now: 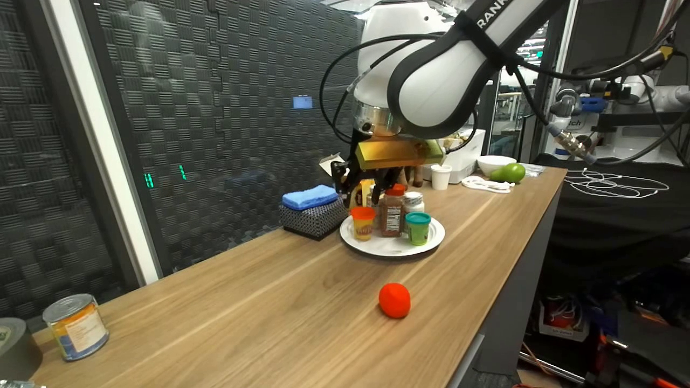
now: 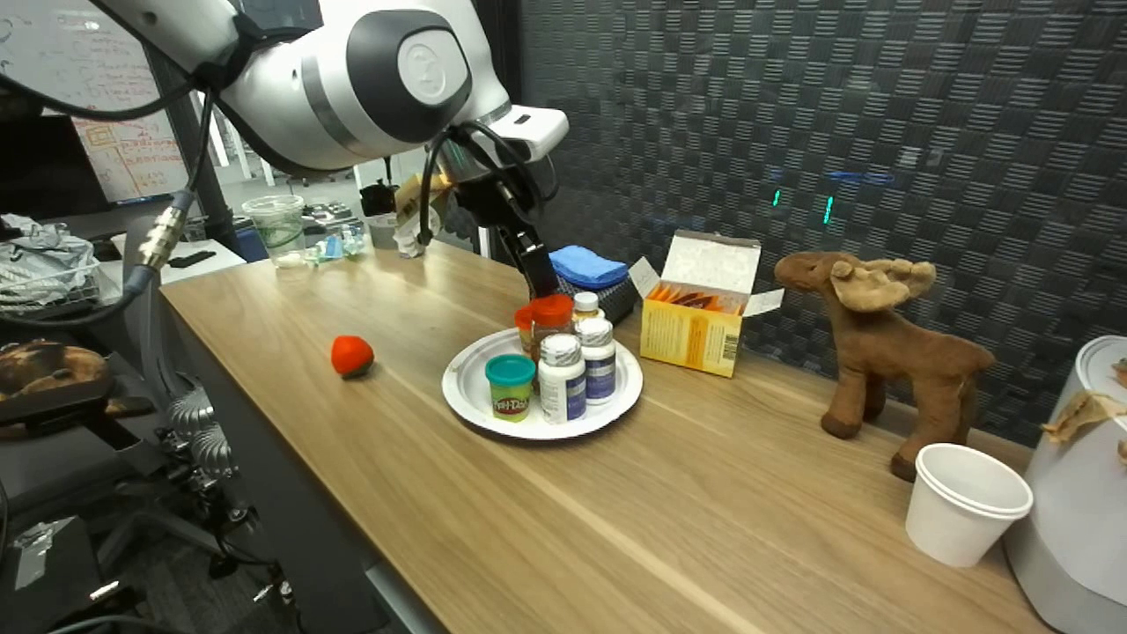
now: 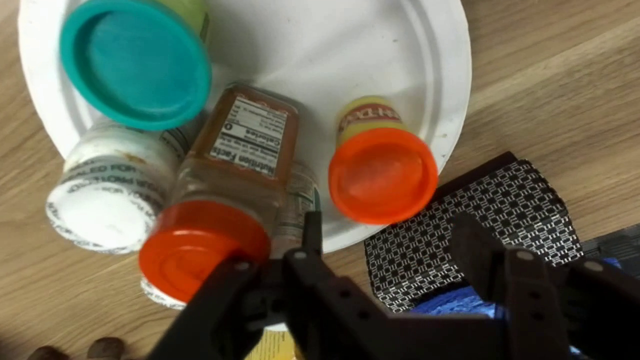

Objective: Pick up the bottles from the table and put them on the white plate.

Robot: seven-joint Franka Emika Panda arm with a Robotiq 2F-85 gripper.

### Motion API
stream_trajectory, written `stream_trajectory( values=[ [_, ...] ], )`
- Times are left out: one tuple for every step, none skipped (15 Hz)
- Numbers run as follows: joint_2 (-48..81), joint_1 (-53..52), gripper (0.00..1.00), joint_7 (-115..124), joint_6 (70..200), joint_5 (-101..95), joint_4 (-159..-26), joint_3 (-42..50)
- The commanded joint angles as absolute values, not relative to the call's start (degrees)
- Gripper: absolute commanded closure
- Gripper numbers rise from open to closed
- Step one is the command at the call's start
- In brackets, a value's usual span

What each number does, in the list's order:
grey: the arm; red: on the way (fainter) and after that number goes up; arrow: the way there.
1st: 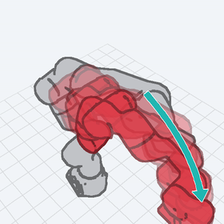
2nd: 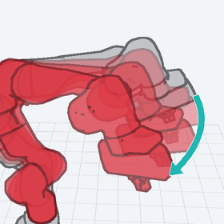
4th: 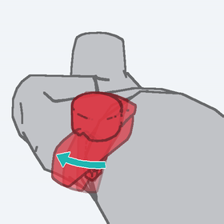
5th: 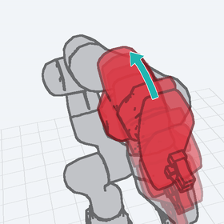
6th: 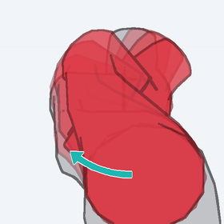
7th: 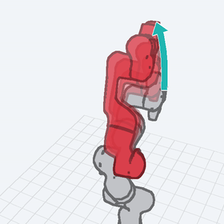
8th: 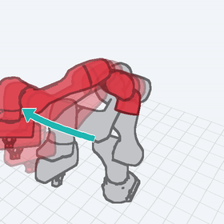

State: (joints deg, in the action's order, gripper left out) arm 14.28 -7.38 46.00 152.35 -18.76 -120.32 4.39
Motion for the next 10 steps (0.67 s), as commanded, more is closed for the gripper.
stream_trajectory(
  values=[
    [14.94,-7.56,0.01,45.26,152.19,-17.66,-119.15,4.83],
    [14.86,-7.53,0.00,45.18,152.23,-17.63,-119.26,4.84],
    [14.71,-7.46,0.00,44.98,152.20,-17.49,-119.40,4.81],
    [14.48,-7.35,0.00,44.73,152.18,-17.23,-119.53,4.75],
    [14.29,-7.27,0.00,44.60,152.31,-17.00,-119.66,4.69],
    [14.03,-7.20,0.00,44.45,152.25,-16.61,-119.75,4.56],
    [13.53,-7.25,0.00,44.39,152.11,-16.13,-119.91,4.34],
    [13.17,-7.47,0.00,44.73,152.19,-15.93,-119.93,4.28],
    [12.64,-7.64,0.00,44.78,152.02,-15.33,-119.94,4.01],
    [12.03,-7.83,0.00,44.67,151.67,-14.67,-119.93,3.58]
  ],
)
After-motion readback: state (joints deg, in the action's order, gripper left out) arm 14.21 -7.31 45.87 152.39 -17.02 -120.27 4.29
